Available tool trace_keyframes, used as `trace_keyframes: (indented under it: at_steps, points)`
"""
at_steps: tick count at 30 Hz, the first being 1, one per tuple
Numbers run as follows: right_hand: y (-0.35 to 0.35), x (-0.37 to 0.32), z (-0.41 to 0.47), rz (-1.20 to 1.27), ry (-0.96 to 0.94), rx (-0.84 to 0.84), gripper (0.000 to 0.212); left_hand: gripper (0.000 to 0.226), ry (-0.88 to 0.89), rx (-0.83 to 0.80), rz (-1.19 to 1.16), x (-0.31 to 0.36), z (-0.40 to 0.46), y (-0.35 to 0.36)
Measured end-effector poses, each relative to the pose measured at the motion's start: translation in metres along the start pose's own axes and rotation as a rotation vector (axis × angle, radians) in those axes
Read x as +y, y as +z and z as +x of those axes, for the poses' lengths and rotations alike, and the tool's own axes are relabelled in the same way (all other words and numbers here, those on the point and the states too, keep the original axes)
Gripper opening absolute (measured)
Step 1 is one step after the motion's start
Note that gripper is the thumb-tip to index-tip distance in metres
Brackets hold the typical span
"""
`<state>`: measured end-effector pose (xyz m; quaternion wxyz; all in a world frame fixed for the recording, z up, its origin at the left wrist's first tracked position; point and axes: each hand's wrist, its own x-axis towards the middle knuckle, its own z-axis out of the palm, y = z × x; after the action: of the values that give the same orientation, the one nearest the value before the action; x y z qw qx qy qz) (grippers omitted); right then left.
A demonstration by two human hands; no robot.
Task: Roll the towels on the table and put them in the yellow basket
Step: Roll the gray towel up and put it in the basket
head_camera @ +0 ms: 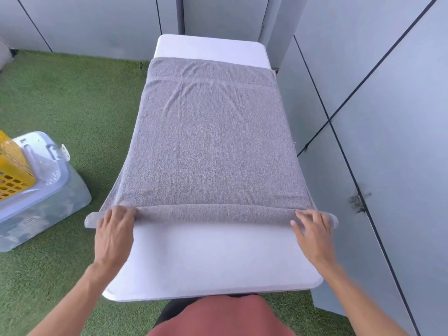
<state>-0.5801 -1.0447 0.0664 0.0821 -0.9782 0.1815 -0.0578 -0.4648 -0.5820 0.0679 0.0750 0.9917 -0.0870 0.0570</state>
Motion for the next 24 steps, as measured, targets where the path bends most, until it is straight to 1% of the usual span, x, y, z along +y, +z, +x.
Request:
trace_keyframes:
  at_steps: [2, 3, 5, 6, 8, 10, 12, 14, 15, 16, 17, 18, 19, 20, 21, 22, 23, 24]
  points:
    - [0.006, 0.004, -0.007, 0.034, -0.014, -0.126, 0.058, 0.044, 0.061, -0.016, -0.045, 0.001, -0.009, 0.009]
    - [0.008, 0.007, -0.006, 0.042, -0.019, -0.176, 0.064, 0.052, 0.076, -0.043, -0.064, 0.001, -0.011, 0.014]
    - [0.005, 0.006, 0.005, 0.065, -0.006, -0.213, 0.060, 0.061, 0.090, -0.102, -0.087, 0.000, -0.007, 0.019]
    - [0.002, 0.005, 0.012, 0.074, 0.003, -0.218, 0.055, 0.060, 0.083, -0.125, -0.102, 0.000, -0.001, 0.019]
    - [-0.003, 0.003, 0.026, 0.069, 0.017, -0.254, 0.046, 0.054, 0.041, -0.166, -0.127, -0.001, 0.012, 0.019]
    - [-0.006, 0.005, 0.035, 0.046, -0.016, -0.312, 0.041, 0.047, 0.007, -0.224, -0.142, -0.006, 0.023, 0.016]
    - [-0.012, 0.011, 0.039, 0.017, -0.030, -0.437, 0.037, 0.039, 0.003, -0.270, -0.132, -0.009, 0.029, 0.009]
    - [-0.019, 0.022, 0.048, -0.041, -0.001, -0.625, 0.033, 0.036, 0.014, -0.357, -0.173, -0.008, 0.031, -0.002]
    - [-0.024, 0.026, 0.051, -0.034, 0.032, -0.717, 0.031, 0.037, -0.006, -0.448, -0.187, -0.010, 0.034, -0.005]
    - [-0.026, 0.030, 0.055, 0.022, 0.073, -0.786, 0.030, 0.038, -0.047, -0.538, -0.208, -0.014, 0.039, -0.007]
    - [-0.028, 0.030, 0.058, 0.115, 0.110, -0.804, 0.031, 0.039, -0.102, -0.608, -0.265, -0.018, 0.044, -0.010]
    - [-0.028, 0.029, 0.060, 0.218, 0.151, -0.753, 0.035, 0.040, -0.152, -0.627, -0.364, -0.023, 0.049, -0.012]
    - [-0.026, 0.027, 0.059, 0.299, 0.188, -0.638, 0.038, 0.040, -0.207, -0.594, -0.454, -0.026, 0.054, -0.014]
    - [-0.022, 0.023, 0.056, 0.324, 0.204, -0.475, 0.038, 0.037, -0.249, -0.534, -0.513, -0.026, 0.057, -0.016]
    - [-0.020, 0.018, 0.051, 0.289, 0.187, -0.301, 0.036, 0.031, -0.277, -0.450, -0.496, -0.022, 0.056, -0.018]
    - [-0.016, 0.013, 0.045, 0.215, 0.152, -0.150, 0.031, 0.026, -0.272, -0.351, -0.416, -0.018, 0.052, -0.017]
    - [-0.014, 0.007, 0.038, 0.125, 0.104, -0.037, 0.026, 0.021, -0.238, -0.231, -0.285, -0.013, 0.045, -0.016]
    - [-0.010, 0.003, 0.030, 0.052, 0.053, 0.031, 0.023, 0.019, -0.178, -0.121, -0.152, -0.006, 0.037, -0.015]
